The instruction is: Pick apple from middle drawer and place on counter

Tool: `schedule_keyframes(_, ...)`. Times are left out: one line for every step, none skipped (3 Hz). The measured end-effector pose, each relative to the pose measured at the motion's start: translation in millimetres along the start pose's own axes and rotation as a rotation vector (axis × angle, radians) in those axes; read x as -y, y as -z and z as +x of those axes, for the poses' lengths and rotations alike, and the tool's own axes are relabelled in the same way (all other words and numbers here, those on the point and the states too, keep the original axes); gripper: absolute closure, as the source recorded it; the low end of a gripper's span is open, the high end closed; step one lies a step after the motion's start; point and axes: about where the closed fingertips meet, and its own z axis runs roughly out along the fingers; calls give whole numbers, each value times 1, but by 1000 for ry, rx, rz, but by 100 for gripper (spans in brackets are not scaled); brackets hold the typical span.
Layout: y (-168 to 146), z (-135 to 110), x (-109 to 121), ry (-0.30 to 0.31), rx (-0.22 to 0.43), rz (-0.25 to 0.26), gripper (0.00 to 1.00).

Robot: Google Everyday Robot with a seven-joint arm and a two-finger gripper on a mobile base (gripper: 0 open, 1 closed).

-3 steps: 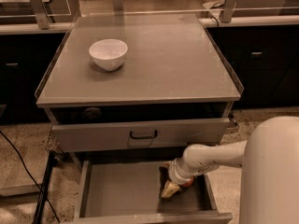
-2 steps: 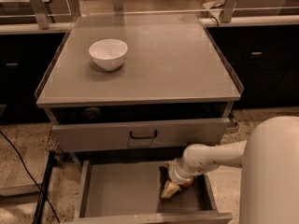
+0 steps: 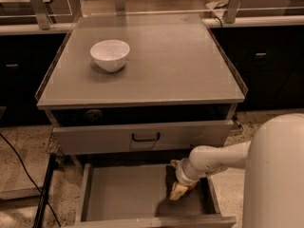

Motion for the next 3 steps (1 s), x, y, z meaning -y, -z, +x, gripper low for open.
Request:
schedule_keyframes(20,15,13,-15,-25,49,16)
schedule_keyframes(34,33,23,-45,-23,74,16)
schedule_keyframes(44,53,29,-81,-32,89,17)
